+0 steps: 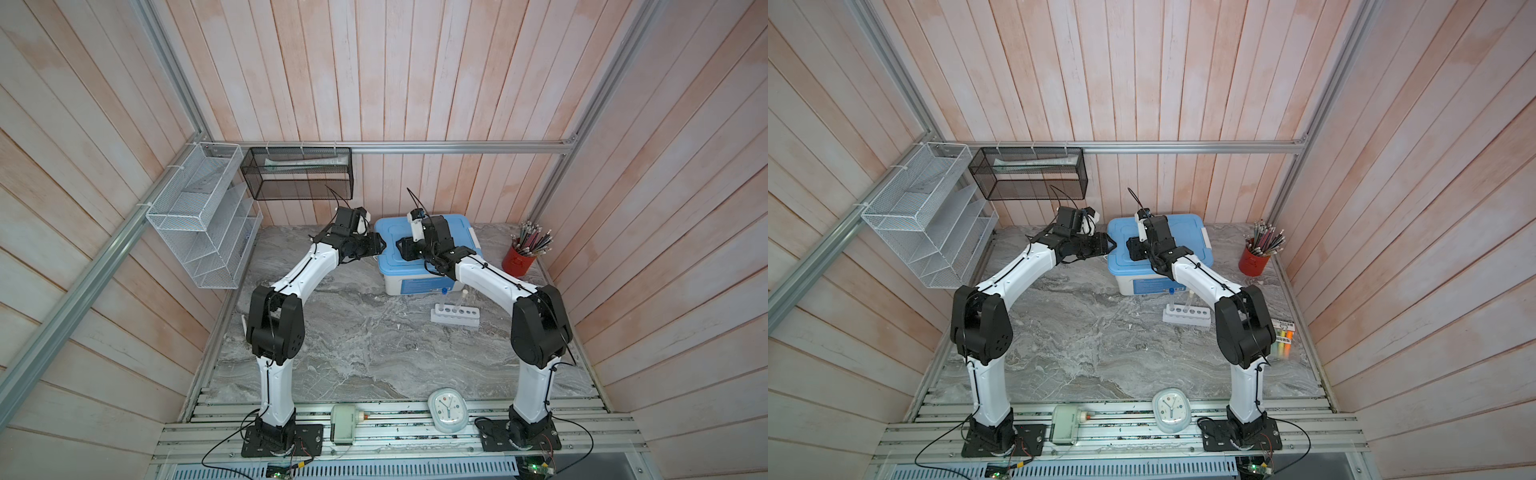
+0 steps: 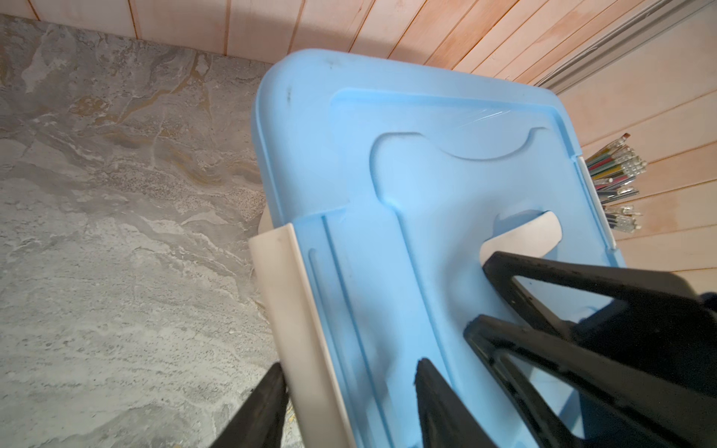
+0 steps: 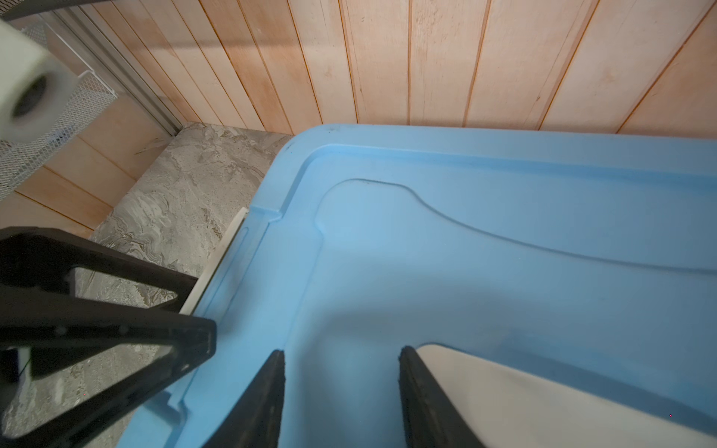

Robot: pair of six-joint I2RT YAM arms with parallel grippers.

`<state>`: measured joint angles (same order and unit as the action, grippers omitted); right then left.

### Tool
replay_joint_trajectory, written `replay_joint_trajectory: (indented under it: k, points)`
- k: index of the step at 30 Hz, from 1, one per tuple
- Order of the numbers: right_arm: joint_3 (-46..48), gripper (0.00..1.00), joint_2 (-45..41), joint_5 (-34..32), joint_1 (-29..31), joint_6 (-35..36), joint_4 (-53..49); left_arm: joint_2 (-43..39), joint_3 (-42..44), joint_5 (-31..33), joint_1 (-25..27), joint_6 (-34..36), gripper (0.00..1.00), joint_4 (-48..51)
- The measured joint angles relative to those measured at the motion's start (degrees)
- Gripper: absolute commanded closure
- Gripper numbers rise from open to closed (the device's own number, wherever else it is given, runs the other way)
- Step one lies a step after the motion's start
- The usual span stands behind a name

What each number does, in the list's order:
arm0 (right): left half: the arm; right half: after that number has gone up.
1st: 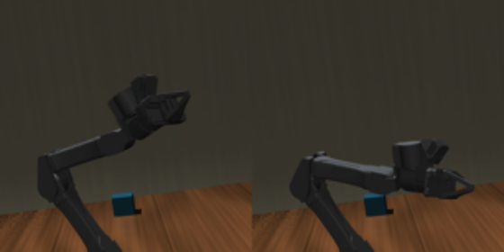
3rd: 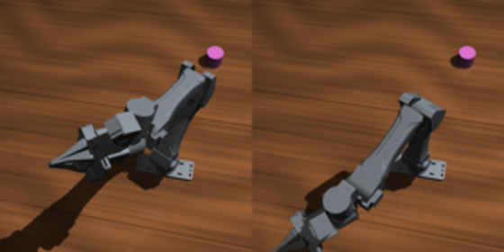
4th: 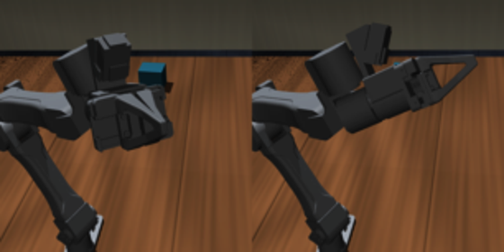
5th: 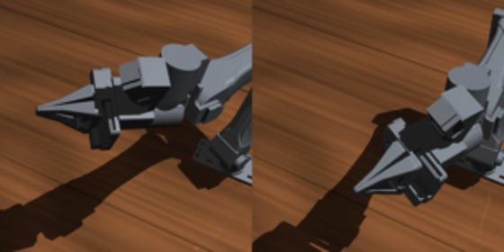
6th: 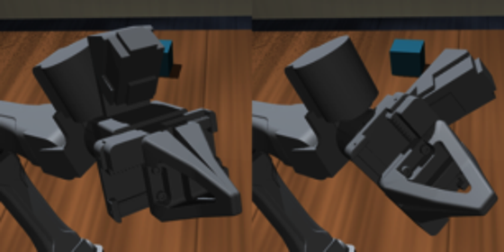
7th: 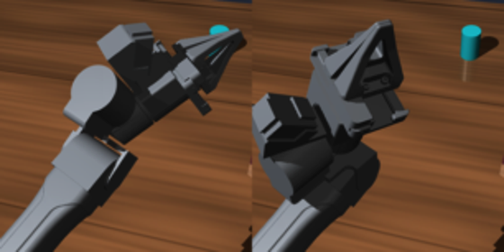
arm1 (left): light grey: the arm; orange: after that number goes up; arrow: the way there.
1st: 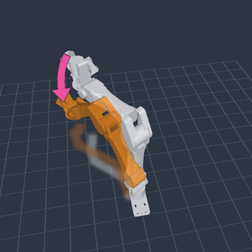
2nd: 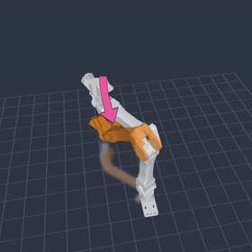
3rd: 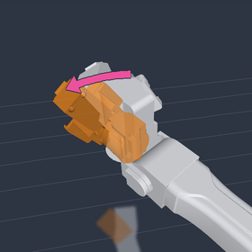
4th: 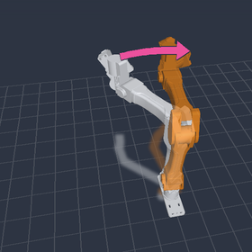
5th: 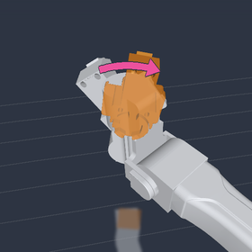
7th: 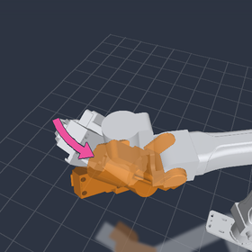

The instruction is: Organize the chemistry lab equipment

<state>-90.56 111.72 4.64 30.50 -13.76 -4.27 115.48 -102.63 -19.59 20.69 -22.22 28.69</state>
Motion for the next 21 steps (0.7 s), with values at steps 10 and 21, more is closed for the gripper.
replay_joint_trajectory:
  k: [10,21]
  points:
    - [0.0,0.51,0.0,0.0,0.0,-0.2,0.2,0.0,-1.4,1.3,0.3,0.9,0.36,2.0]
    - [0.0,0.51,0.0,0.0,0.0,-0.1,0.2,-1.5,-2.9,3.6,0.0,1.9,0.33,3.0]
